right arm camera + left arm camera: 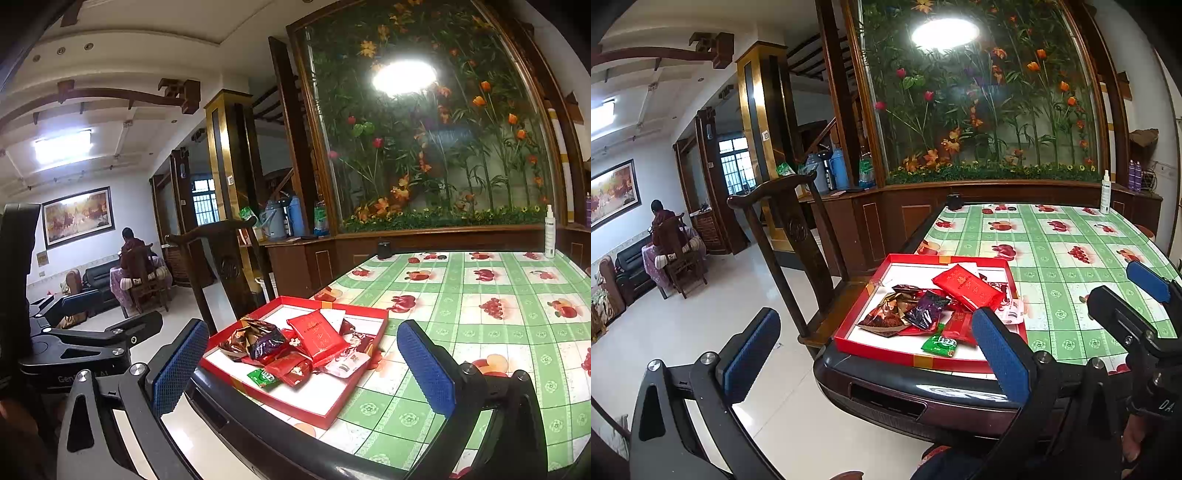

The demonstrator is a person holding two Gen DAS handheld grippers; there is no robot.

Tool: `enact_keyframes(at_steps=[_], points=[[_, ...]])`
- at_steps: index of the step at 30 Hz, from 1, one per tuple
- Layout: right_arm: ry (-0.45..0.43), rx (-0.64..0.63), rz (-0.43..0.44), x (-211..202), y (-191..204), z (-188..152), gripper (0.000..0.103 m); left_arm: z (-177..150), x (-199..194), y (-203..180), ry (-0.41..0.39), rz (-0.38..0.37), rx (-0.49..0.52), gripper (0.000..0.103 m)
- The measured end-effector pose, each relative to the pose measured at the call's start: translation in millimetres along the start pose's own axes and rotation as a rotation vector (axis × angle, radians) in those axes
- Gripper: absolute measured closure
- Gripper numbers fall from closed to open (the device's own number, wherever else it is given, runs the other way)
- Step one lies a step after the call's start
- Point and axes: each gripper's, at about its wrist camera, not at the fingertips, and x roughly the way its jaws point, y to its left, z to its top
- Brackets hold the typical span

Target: Organize snacks

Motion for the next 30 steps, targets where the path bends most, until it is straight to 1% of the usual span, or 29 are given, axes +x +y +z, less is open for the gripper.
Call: enact_keyframes(at_steps=[5,11,18,22,30], points=[[0.009,0.004,0.005,3,0,0,0.000,-1,0,2,0.007,0.002,-0.005,0.000],[0.017,0.001,0.013,3,1,-2,0.000,-3,4,1,0.029,0.040,0.008,0.000],[0.024,-0.009,0.021,4,3,-2,0.000,-5,6,2,0.040,0.025,0.003,0.000],[0.029,-0.016,0.020,5,4,-4,0.000,-6,6,5,0.049,0.000,-0.019,0.000],[0.037,-0.017,0.023,7,4,-5,0.000,-10,11,5,0.071,0.033,-0.016,0.000]])
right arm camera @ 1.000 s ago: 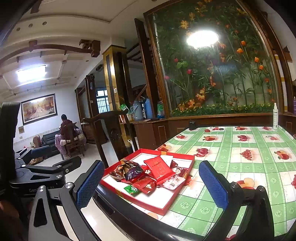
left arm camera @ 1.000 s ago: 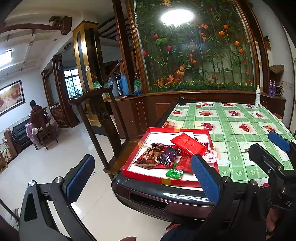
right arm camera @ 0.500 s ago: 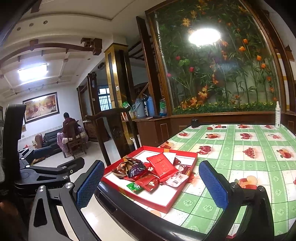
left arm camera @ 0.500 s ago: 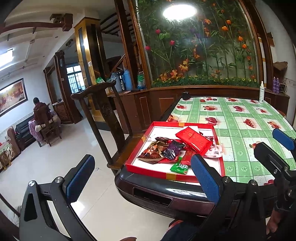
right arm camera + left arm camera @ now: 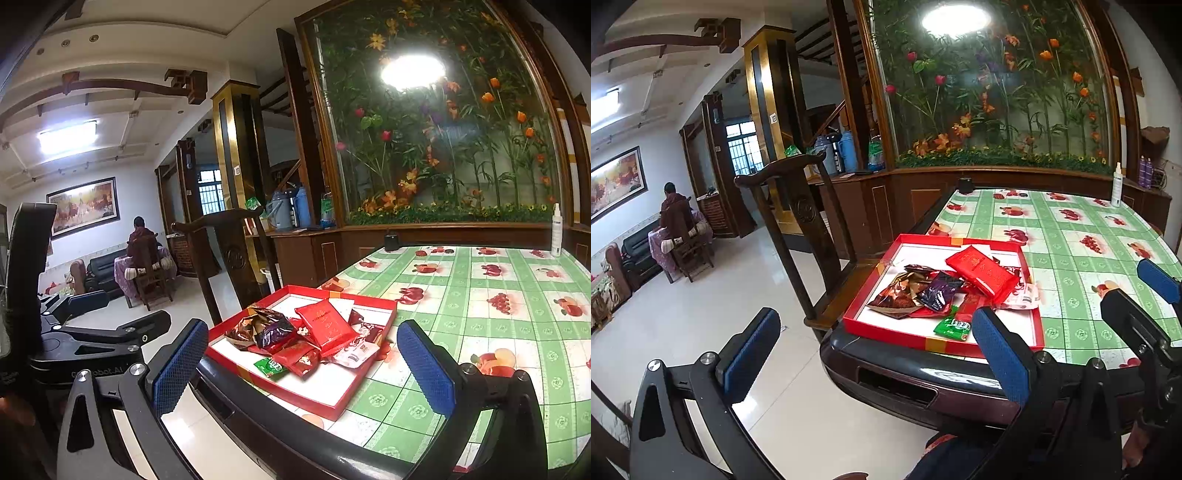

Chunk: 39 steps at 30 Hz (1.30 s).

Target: Organize snacks

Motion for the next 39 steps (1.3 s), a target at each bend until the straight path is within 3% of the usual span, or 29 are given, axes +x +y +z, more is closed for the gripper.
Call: enact_keyframes(at_steps=[39], points=[[0.019,-0.002,0.000,8.0,-2.6,-9.2,0.000,-6.0,4.7,7.0,0.031,-0.034,-0.015,0.000]])
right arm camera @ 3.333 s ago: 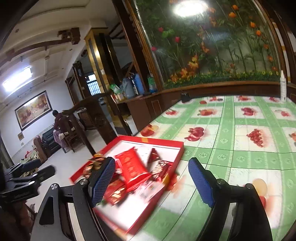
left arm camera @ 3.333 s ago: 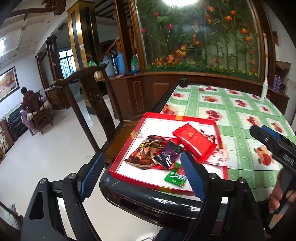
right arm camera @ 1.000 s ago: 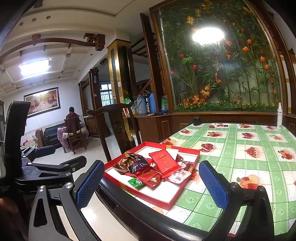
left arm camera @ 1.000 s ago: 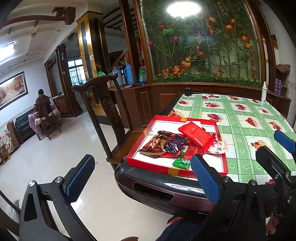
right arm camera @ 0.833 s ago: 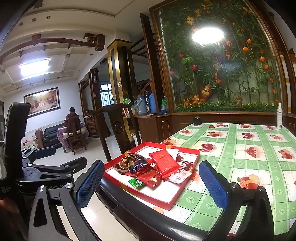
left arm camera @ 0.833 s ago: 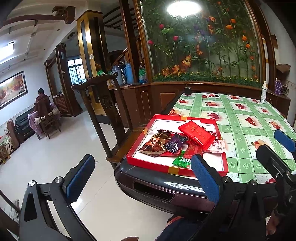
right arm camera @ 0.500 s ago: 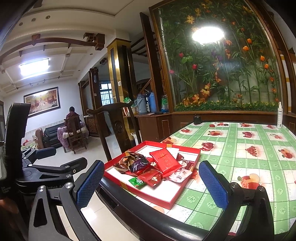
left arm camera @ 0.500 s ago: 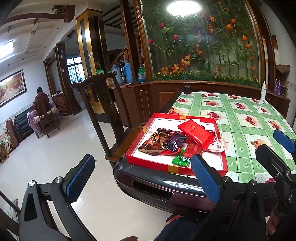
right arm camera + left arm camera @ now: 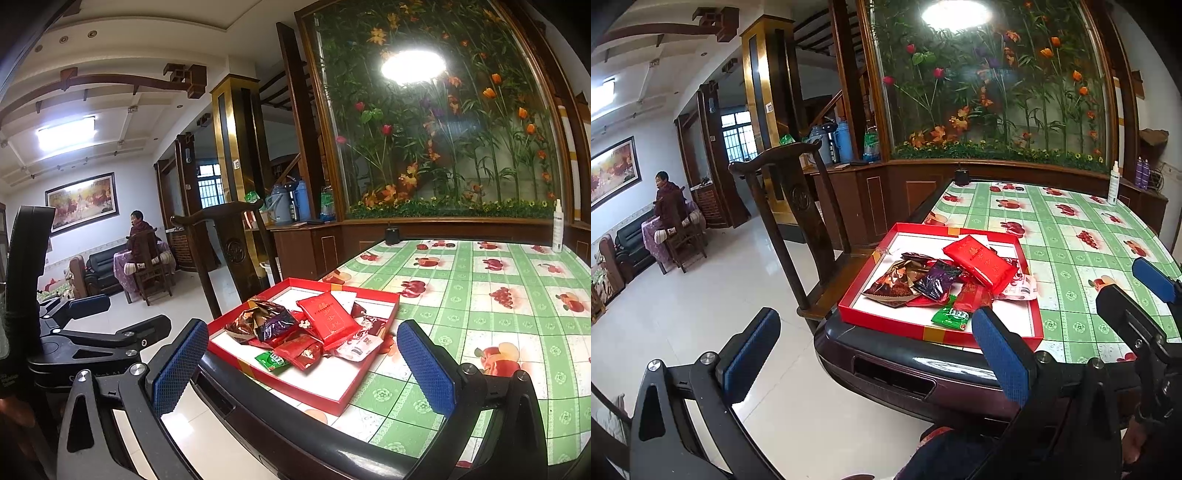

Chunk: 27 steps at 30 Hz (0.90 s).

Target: Organize snacks

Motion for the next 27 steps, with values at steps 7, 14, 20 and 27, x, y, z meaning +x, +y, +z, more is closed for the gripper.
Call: enact_keyframes(at_steps=[7,14,20,27], points=[[0.003,0.001,0.002,0.1,0.1,0.0,0.000,-0.2,-0.3,0.0,0.003,-0.002,-0.002,0.000],[0.005,0.001,0.000,1.0,0.2,-1.0,0.000,-2.2,-0.3,-0.2,0.003,-0.004,-0.006,0.000],[0.007,0.003,0.000,1.2,0.0,-1.2,0.000,-2.1,-0.1,0.0,0.004,-0.004,-0.006,0.000],[0.009,0.004,-0.001,1.8,0.1,-1.8,0.000,-2.4,0.2,0.8,0.004,-0.007,-0.006,0.000]])
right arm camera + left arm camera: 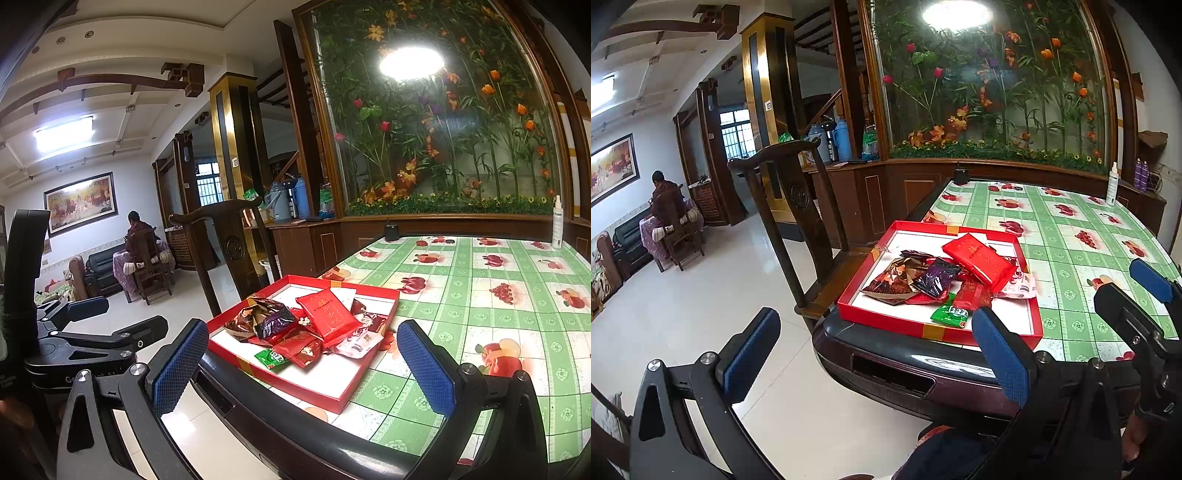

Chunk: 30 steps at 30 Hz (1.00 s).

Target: Organize snacks

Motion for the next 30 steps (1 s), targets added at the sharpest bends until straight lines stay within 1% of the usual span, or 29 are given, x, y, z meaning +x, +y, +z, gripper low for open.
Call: enact_keyframes(at_steps=[18,27,30], points=[[0.012,-0.002,0.002,2.5,3.1,-4.1,0.000,-1.7,-0.8,1.6,-0.002,-0.023,-0.012,0.000],[0.013,-0.001,0.004,3.1,4.4,-2.6,0.000,-2.2,0.4,1.7,0.001,-0.022,-0.020,0.000],[0.017,-0.003,0.006,2.9,5.3,-3.2,0.000,-2.7,1.7,3.2,0.003,-0.033,-0.028,0.000]])
